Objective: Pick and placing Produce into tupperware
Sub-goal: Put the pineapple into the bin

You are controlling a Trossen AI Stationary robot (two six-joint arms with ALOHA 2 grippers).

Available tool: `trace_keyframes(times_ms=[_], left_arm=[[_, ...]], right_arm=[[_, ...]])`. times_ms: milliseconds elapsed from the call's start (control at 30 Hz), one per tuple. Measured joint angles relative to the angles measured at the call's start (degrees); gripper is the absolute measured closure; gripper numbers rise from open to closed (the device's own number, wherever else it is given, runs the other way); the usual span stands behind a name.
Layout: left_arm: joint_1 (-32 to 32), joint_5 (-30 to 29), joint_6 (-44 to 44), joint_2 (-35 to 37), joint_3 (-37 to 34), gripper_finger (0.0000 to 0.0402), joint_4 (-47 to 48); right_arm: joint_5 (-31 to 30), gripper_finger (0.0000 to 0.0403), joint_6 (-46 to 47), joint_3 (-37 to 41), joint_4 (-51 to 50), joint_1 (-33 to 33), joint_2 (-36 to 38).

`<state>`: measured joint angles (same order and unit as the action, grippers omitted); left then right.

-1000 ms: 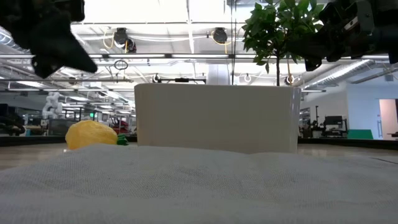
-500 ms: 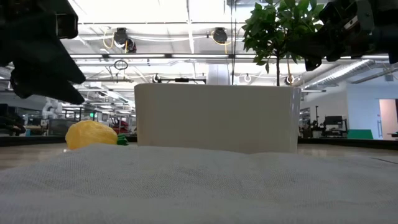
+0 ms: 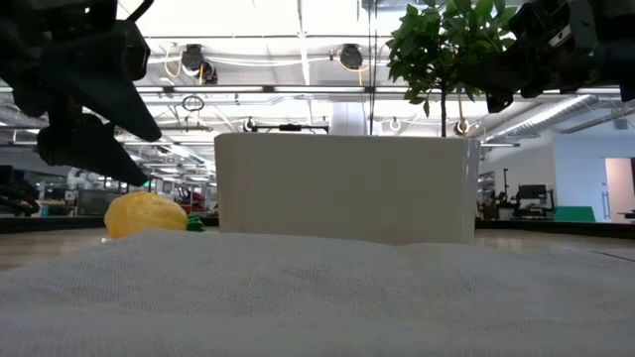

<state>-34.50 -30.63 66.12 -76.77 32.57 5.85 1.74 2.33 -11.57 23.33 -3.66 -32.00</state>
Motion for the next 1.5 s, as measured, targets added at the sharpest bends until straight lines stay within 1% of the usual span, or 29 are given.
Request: trace_keyframes(times_ms=[133,333,400,567,733,1033,1500], left_arm=[[-0.1,0.6,-0.4,-0.1,0.0,0.0042,0.3],[-0.9,0.5,0.9,-2.7,0.0,0.0009,0.0],[-1.3,0.4,1.8,-3.8,-0.1,0.0004,0.3],[-1.4,0.0,3.4,-6.0,-0.1,0.0004,-0.5],[0.1,-0.2,1.8,-7.3,0.0,0.0004,-3.3],[3.5,5.7,2.0,-10.9,0.0,0.0004,-4.3],[5.8,8.0,-1.9,-11.8,0.0,0.0005,-5.8]], right_arm=[[0.0,0.0403,0.0,0.0,0.0,0.0,0.0],[0.0,0.0403,0.0,0.0,0.0,0.0,0.0],[0.0,0.0403,0.0,0.0,0.0,0.0,0.0],[0.0,0.0403,0.0,0.0,-0.1,0.0,0.0],[0.0,0.0403,0.0,0.0,0.0,0.0,0.0],[0.0,0.0403,0.5,0.0,-0.1,0.0,0.0],[0.0,0.0403,0.5,0.0,-0.1,0.0,0.0]])
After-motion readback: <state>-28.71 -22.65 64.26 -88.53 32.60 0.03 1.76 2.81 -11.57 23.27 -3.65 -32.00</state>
